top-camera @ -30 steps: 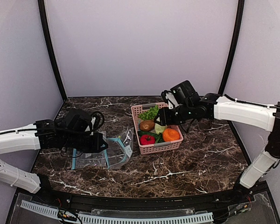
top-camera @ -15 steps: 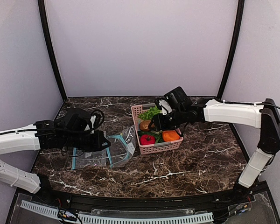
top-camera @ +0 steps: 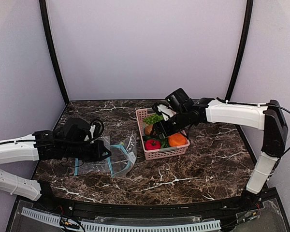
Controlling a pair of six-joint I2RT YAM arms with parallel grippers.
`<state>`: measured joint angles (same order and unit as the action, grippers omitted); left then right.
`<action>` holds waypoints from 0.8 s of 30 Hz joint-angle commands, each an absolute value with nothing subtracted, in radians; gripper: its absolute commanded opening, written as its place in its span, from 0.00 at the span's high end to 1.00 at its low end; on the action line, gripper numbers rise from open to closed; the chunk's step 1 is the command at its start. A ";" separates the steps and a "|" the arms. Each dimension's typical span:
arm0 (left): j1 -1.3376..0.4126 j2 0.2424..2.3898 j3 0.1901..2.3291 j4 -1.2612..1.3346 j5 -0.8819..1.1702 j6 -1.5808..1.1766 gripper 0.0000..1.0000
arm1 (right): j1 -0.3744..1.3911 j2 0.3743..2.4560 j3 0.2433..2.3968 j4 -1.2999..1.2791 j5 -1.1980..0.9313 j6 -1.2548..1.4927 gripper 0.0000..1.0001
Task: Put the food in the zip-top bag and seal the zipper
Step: Pick up the fake vegetable from the bin.
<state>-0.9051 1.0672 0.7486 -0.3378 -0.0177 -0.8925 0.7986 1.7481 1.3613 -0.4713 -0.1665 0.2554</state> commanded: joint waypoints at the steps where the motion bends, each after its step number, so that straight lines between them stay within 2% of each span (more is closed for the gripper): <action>1: -0.899 1.002 0.692 -0.302 -0.022 -0.930 0.99 | 0.801 1.801 1.428 -0.493 -0.194 0.159 0.24; 9: -0.897 0.962 0.683 -0.337 -0.029 -0.923 0.99 | 0.801 1.859 1.463 -0.510 -0.207 0.120 0.21; 17: -0.896 0.973 0.685 -0.341 -0.015 -0.922 0.99 | 0.805 1.888 1.444 -0.523 -0.189 0.110 0.25; 24: -0.895 0.994 0.702 -0.346 -0.004 -0.913 0.99 | 0.822 1.914 1.460 -0.541 -0.172 0.087 0.23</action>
